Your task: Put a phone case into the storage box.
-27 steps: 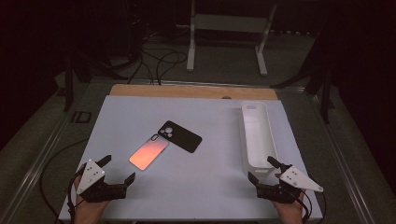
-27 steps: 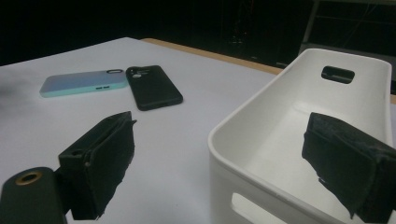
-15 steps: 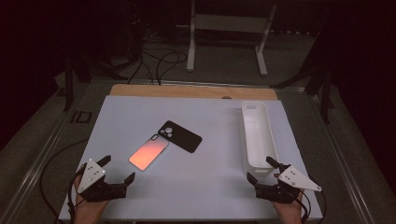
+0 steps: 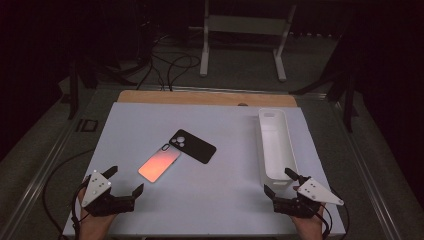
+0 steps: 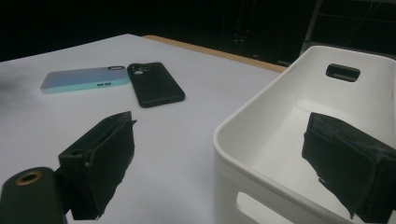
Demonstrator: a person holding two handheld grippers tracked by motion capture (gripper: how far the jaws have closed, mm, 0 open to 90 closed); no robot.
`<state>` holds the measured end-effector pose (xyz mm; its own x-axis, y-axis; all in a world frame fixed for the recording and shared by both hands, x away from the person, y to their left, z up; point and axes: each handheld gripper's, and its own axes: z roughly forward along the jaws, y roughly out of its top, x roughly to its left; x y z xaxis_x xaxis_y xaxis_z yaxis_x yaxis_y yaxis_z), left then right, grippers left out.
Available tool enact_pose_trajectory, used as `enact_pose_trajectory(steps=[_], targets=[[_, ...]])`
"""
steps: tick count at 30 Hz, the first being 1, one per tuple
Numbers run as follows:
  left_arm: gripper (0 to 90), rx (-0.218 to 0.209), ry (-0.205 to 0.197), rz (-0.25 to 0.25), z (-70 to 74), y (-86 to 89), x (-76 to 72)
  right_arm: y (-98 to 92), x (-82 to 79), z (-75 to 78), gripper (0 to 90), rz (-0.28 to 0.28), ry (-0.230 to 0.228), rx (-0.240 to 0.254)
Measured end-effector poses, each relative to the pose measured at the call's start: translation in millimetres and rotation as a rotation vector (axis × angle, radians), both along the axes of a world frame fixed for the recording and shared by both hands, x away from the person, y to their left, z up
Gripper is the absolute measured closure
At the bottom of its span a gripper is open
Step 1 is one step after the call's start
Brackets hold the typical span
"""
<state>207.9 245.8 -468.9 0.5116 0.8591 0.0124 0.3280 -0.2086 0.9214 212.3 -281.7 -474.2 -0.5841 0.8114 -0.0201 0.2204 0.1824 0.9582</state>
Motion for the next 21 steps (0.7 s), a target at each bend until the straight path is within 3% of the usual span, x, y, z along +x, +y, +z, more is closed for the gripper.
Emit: enact_pose_trajectory(steps=[8, 15, 21], targets=[[0.0, 0.003, -0.007, 0.003, 5.5, -1.8, 0.9, 0.8, 2.0, -2.1, 9.2, -0.01, 0.003, -0.002], [0.0, -0.037, 0.001, -0.019, 13.5, -5.4, 4.6, -1.7, 1.7, -2.0, 9.2, -0.024, 0.005, 0.01], [0.0, -0.015, 0.009, -0.04, 16.2, -11.5, 11.2, 0.5, 1.9, -3.4, 9.2, -0.013, 0.009, 0.005]])
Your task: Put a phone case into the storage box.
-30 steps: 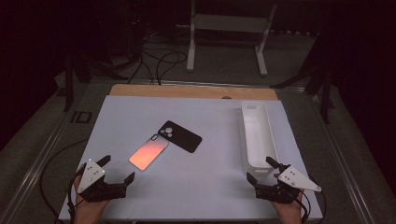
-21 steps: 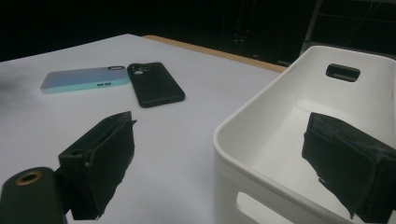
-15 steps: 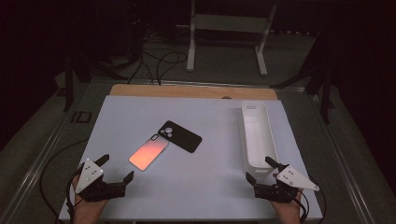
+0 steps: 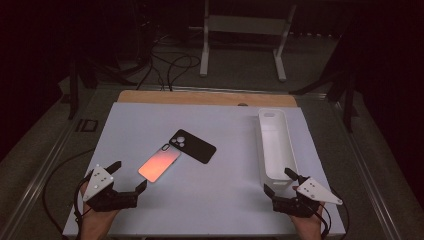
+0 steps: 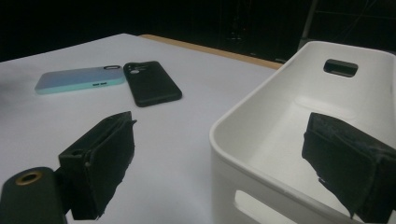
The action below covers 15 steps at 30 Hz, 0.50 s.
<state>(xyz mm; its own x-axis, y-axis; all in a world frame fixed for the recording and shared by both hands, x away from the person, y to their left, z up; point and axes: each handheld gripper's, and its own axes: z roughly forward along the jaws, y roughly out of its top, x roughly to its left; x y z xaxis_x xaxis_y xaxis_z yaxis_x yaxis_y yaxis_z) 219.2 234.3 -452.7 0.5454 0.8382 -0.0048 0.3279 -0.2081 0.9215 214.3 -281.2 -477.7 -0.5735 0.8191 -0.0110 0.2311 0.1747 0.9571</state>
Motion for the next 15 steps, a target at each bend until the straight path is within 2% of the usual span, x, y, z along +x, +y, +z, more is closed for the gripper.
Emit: enact_pose_trajectory(steps=[8, 15], targets=[[0.0, 0.025, 0.021, -0.009, 0.3, -5.5, 17.6, -0.3, 0.2, -0.3, 9.2, -0.003, 0.002, -0.001], [0.0, 0.041, 0.048, -0.004, -3.4, -7.9, 26.6, -3.5, 0.5, 0.7, 9.2, -0.017, -0.002, 0.009]])
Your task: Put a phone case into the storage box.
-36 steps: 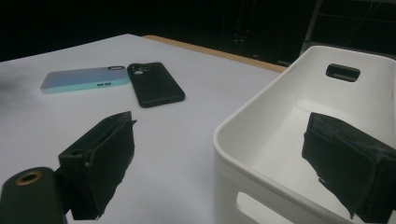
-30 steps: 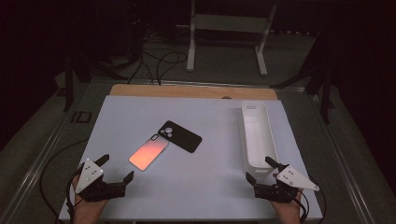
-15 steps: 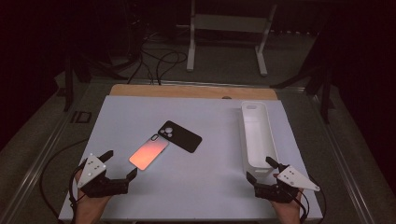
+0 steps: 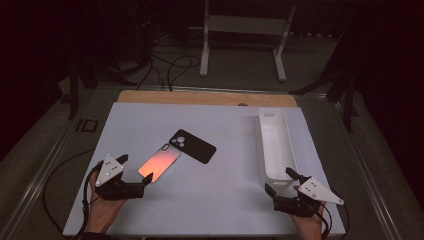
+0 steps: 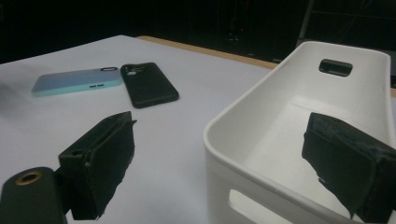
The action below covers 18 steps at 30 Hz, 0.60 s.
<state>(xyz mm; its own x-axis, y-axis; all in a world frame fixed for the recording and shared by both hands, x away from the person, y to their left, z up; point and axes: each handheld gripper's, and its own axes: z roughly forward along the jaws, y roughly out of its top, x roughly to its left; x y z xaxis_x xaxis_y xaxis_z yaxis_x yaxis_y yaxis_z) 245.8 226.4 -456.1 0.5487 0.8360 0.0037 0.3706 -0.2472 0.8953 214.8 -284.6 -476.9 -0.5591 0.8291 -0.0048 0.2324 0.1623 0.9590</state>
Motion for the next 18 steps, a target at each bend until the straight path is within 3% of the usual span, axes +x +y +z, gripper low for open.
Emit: enact_pose_trajectory(steps=[18], targets=[[0.0, 0.041, 0.076, 0.006, -0.2, 2.2, 22.2, 0.6, 0.9, -0.7, 9.2, -0.002, 0.004, 0.0]])
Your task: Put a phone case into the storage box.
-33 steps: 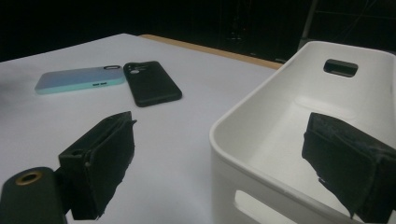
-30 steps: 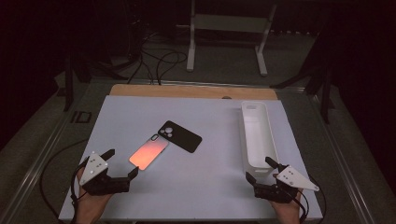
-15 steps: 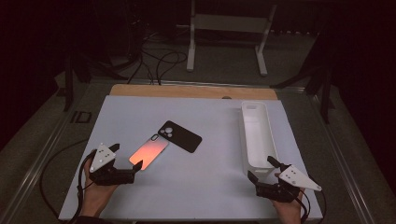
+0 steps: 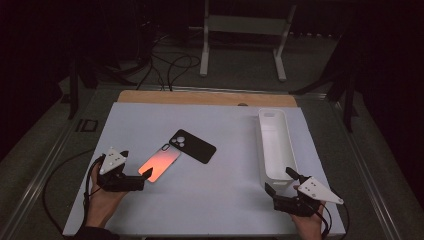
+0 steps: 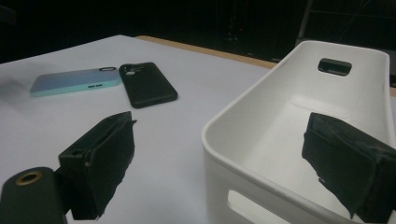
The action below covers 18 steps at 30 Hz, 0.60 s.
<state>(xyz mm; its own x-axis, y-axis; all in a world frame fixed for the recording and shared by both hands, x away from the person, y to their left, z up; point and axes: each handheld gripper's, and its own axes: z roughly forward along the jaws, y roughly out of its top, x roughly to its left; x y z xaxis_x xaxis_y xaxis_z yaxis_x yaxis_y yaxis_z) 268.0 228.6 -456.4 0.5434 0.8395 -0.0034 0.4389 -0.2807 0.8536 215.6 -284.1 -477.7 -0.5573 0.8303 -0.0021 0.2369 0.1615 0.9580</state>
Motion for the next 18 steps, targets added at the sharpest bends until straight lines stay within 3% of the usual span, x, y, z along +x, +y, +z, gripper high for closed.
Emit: enact_pose_trajectory(steps=[7, 12, 18], targets=[[0.0, 0.027, 0.032, -0.017, -3.8, -5.9, 11.3, 0.9, 0.4, -0.7, 9.2, 0.007, 0.0, -0.004], [0.0, 0.01, 0.053, -0.009, -6.4, -7.7, 17.9, 1.3, 0.3, -1.0, 9.2, 0.01, 0.001, -0.005], [0.0, 0.026, 0.083, -0.011, -9.2, -8.8, 25.3, 1.3, 0.3, -1.1, 9.2, 0.011, 0.003, -0.007]])
